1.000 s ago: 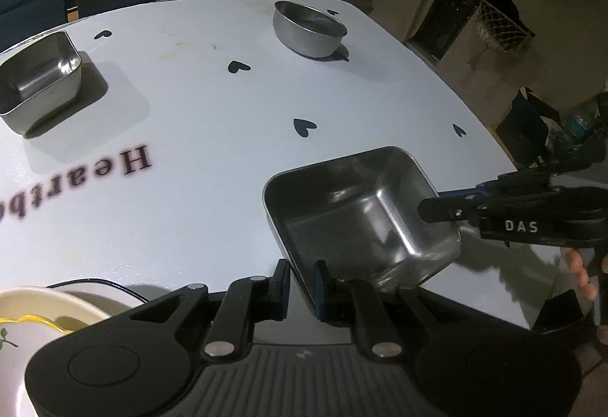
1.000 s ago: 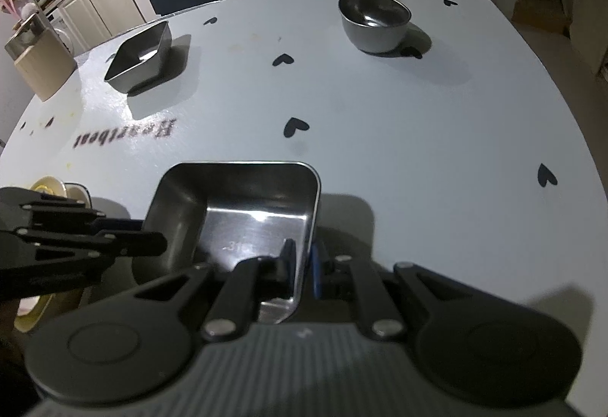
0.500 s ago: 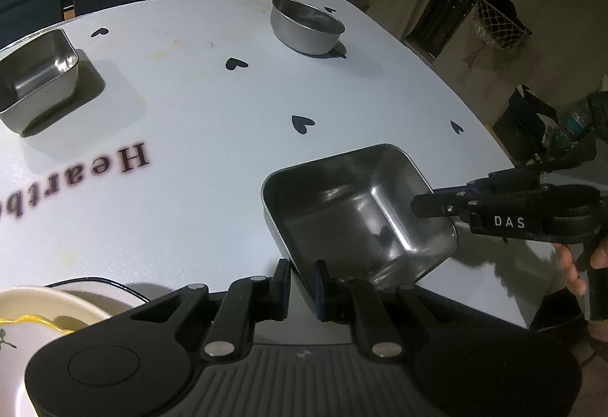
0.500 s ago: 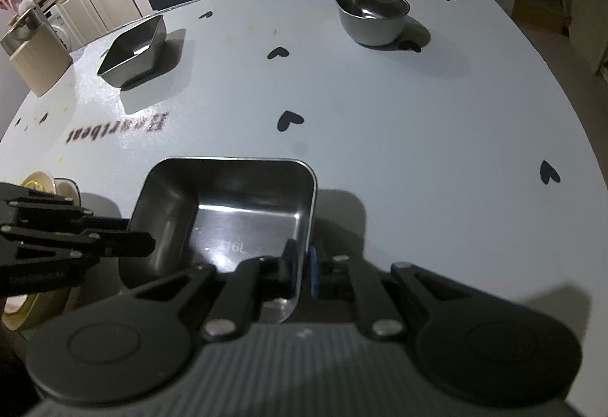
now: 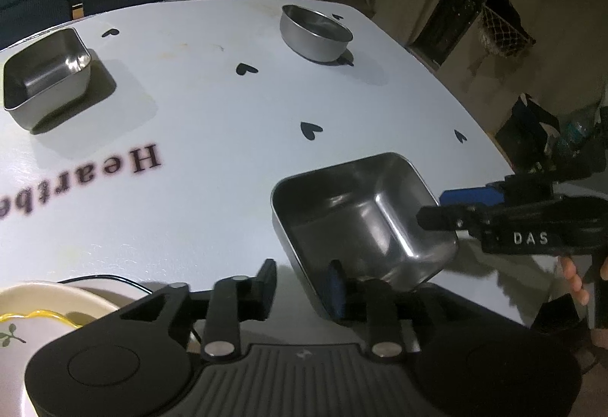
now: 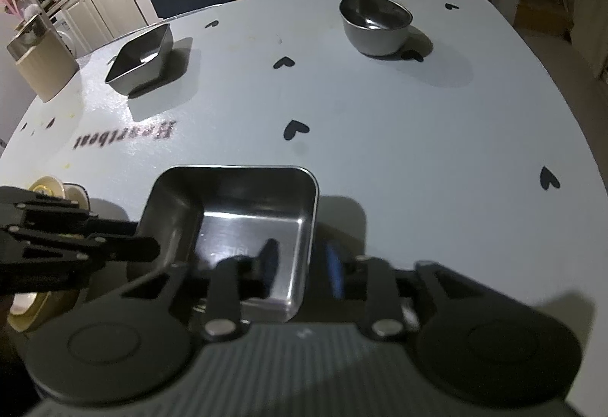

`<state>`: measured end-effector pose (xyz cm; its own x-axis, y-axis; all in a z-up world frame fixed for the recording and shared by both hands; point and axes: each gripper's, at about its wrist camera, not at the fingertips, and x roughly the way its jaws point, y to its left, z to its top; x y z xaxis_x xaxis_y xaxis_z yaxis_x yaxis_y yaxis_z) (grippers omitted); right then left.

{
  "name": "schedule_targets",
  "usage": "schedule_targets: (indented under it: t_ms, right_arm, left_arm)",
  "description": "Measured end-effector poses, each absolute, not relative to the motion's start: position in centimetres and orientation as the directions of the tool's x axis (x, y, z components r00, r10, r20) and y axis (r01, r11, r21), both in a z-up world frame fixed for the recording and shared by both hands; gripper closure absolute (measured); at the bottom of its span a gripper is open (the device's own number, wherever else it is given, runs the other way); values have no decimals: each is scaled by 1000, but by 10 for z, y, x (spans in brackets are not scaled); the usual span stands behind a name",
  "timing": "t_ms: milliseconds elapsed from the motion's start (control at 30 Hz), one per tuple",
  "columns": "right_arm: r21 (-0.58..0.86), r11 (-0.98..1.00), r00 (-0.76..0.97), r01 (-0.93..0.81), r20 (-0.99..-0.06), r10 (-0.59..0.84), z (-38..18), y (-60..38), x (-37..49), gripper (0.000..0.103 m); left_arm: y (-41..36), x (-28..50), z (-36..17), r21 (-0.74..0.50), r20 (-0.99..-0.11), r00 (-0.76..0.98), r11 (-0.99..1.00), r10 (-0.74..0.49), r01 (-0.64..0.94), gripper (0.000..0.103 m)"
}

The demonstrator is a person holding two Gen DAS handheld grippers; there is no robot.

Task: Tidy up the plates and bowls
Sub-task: 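Lower the steel tray onto the table and open both grippers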

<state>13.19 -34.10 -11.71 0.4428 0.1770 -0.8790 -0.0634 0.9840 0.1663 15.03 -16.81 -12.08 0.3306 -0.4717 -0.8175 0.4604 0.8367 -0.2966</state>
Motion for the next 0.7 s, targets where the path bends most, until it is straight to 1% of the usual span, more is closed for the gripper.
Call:
schedule_targets:
  t_ms: [33, 67, 100, 133, 167, 200, 233, 267, 300, 367, 433, 500, 700]
  right_arm:
    - [163, 985, 444, -64, -879, 175, -116, -341, 131, 56]
    - [161, 985, 445, -64, -879, 172, -116, -341, 130, 49]
    - [160, 985, 446, -65, -878, 172, -115, -342, 129, 45]
    - [159, 985, 447, -67, -878, 172, -114, -342, 128, 37]
    - [159, 985, 450, -68, -876, 173, -112, -342, 127, 31]
    - [159, 985, 458, -67, -872, 172, -110, -342, 126, 29]
    - [155, 986, 466, -65, -869, 167, -108, -342, 125, 25]
    - [149, 987, 477, -59, -865, 159, -106, -343, 123, 20]
    - [144, 988, 486, -53, -861, 152, -103, -343, 122, 17]
    - [144, 989, 504, -44, -851, 146, -99, -344, 119, 5]
    - [146, 989, 527, -26, -839, 138, -94, -346, 117, 1]
    - [148, 989, 546, -6, -828, 127, -91, -348, 117, 1]
    - [149, 988, 575, 44, -813, 97, -82, -348, 120, 0]
  left_arm:
    - [-167, 151, -119, -297, -815, 334, 836, -473, 461, 62]
    - [-167, 150, -118, -295, -812, 340, 837, -474, 462, 56]
    - [-166, 150, -116, -292, -809, 347, 837, -474, 463, 51]
    - [-166, 150, -114, -289, -806, 353, 837, -474, 464, 48]
    - [-165, 150, -112, -287, -802, 361, 837, -476, 465, 41]
    - [-164, 150, -110, -285, -797, 369, 838, -477, 466, 32]
    - [-162, 150, -108, -283, -793, 378, 838, -478, 466, 27]
    - [-161, 150, -106, -280, -787, 390, 840, -478, 465, 18]
    - [-159, 150, -104, -278, -782, 399, 841, -478, 464, 12]
    - [-155, 151, -100, -272, -776, 416, 847, -474, 457, 7]
    - [-150, 153, -96, -263, -771, 437, 857, -463, 443, 3]
    - [-143, 156, -92, -257, -766, 457, 867, -452, 427, 1]
    - [-119, 166, -76, -235, -741, 518, 887, -428, 398, 0]
